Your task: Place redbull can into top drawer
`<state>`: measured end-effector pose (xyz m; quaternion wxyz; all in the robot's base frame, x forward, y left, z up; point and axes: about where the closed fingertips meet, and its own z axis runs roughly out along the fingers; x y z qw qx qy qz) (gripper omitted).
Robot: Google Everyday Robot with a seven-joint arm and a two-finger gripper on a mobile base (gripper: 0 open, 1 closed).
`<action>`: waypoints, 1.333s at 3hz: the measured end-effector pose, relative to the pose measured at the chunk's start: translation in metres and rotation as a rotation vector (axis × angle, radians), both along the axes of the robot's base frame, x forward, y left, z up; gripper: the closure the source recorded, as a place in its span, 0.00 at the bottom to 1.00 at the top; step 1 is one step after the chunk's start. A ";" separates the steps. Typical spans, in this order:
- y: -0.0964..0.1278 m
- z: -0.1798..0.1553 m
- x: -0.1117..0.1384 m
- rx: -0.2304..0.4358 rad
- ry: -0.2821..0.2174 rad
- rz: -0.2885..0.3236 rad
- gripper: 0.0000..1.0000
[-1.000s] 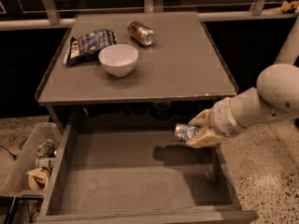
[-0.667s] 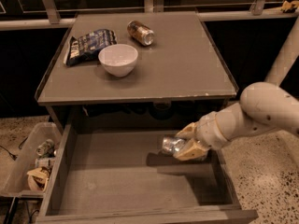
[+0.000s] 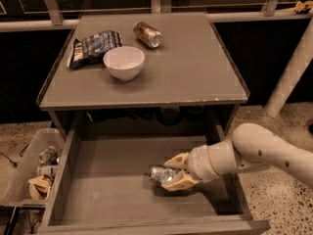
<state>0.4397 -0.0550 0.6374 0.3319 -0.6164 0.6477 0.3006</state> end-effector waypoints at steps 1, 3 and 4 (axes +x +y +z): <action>0.002 -0.002 0.000 0.004 -0.001 0.004 0.81; 0.002 -0.002 0.000 0.004 -0.001 0.004 0.36; 0.002 -0.002 0.000 0.004 0.000 0.004 0.13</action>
Offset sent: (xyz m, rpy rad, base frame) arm -0.0003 0.0018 -0.0019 0.0035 -0.0006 0.0036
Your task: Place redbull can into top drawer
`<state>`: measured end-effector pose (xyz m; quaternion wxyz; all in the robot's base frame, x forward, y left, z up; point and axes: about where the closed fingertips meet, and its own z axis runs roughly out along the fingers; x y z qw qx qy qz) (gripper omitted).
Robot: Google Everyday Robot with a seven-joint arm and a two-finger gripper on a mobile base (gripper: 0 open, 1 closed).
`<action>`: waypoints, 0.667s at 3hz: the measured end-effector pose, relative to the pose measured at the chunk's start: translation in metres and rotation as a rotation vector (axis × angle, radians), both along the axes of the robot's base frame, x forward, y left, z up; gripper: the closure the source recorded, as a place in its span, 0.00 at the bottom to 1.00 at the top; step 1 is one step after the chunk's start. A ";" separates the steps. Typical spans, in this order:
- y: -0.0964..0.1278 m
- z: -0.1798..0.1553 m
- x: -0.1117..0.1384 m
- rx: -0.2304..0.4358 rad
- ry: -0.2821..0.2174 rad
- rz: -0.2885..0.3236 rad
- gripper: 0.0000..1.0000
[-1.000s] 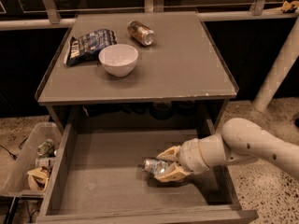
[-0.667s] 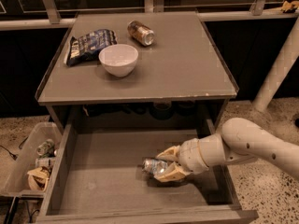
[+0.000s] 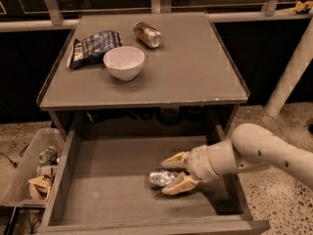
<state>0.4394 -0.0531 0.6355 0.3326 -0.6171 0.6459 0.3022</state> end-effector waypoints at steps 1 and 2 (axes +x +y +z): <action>0.000 0.000 0.000 0.000 0.000 0.000 0.00; 0.000 0.000 0.000 0.000 0.000 0.000 0.00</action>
Offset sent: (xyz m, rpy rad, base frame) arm 0.0000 0.0000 0.0000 0.0000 0.0000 0.0001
